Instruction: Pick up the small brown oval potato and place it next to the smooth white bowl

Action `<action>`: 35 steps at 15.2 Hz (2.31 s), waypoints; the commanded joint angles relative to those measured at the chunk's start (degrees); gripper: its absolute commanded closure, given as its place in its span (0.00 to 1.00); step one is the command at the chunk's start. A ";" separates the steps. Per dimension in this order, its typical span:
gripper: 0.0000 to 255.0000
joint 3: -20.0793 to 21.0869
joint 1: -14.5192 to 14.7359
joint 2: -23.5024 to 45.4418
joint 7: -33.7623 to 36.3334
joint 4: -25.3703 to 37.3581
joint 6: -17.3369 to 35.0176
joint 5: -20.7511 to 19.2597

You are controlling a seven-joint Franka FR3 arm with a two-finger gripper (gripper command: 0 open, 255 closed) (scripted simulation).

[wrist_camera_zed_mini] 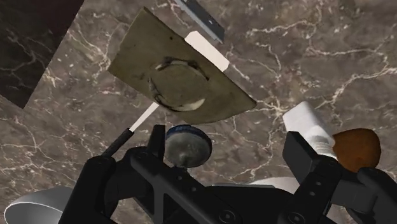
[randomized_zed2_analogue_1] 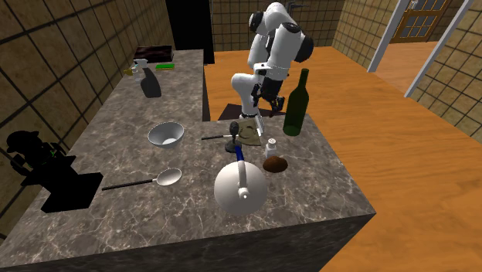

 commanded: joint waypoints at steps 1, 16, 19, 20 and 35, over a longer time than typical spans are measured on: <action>0.00 4.04 -1.89 3.40 6.71 1.84 1.66 0.05; 0.00 37.25 -27.58 36.10 45.40 21.90 4.41 6.68; 0.00 37.10 -25.57 48.27 53.04 28.41 0.78 -6.12; 0.00 35.59 -23.68 51.40 54.68 30.84 -0.95 -9.24; 0.00 25.83 -14.27 66.44 59.42 42.51 -8.48 -22.86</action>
